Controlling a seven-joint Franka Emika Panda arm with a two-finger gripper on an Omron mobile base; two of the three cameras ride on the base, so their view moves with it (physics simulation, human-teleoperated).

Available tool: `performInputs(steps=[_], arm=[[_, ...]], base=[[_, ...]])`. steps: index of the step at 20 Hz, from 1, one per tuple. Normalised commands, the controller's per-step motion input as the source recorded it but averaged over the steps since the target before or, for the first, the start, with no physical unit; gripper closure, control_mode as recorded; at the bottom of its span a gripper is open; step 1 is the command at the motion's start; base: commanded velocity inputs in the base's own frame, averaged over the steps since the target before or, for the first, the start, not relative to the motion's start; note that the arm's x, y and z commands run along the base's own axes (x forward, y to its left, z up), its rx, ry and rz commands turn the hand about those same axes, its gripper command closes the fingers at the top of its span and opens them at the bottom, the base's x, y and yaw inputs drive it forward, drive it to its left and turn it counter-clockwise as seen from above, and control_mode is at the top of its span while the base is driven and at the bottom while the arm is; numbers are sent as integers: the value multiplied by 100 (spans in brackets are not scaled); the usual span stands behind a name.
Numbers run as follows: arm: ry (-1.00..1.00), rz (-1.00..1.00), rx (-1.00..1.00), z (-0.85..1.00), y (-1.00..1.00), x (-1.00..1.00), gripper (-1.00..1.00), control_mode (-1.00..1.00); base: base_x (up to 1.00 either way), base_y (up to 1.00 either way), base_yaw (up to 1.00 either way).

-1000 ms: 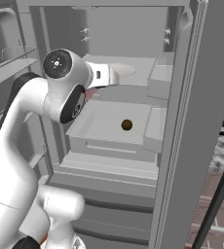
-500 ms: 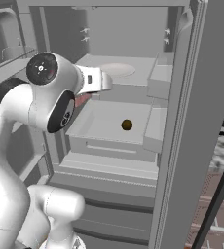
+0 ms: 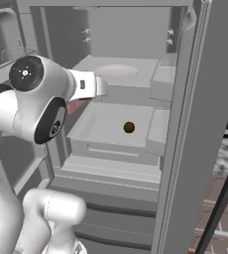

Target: Transport the steak from the fridge to the microwave and turn on the microwave.

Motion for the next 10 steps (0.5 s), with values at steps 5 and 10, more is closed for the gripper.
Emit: performInputs(steps=[5,10], arm=[[1,0,0,1,5,-39,100,-100],[0,0,0,0,13,-27,100,-100]], base=[[0,0,0],[0,0,0]])
